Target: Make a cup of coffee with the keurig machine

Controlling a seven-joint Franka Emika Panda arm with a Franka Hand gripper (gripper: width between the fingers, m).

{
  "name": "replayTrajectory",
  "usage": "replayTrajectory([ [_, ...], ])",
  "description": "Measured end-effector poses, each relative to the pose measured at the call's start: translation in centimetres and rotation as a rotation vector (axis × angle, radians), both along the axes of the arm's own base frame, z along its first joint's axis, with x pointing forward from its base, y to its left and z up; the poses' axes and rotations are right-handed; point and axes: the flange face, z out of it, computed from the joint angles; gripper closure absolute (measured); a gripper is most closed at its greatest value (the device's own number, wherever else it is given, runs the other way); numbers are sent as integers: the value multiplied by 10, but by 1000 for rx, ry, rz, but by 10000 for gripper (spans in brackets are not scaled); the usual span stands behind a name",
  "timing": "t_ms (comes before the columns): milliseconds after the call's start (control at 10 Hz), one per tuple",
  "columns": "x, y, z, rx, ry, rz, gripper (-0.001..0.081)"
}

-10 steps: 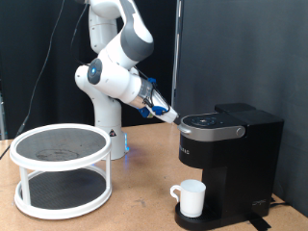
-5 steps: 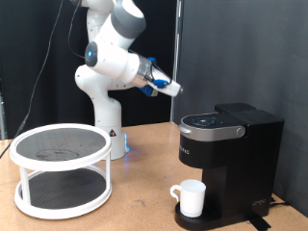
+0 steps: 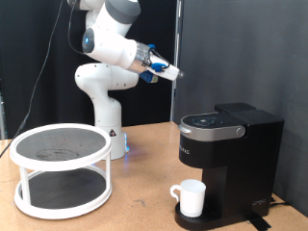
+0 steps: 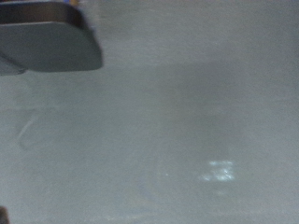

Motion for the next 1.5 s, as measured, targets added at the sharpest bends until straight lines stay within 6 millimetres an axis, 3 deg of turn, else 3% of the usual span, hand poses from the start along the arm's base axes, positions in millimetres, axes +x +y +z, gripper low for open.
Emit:
replayTrajectory([
  [600, 28, 25, 72, -646, -250, 143, 72],
  [800, 28, 25, 69, -629, -233, 136, 72],
  [1000, 31, 32, 76, -821, -223, 239, 72],
  [1200, 48, 45, 91, -937, -216, 264, 72],
  [1500, 79, 48, 111, -953, -217, 209, 72],
])
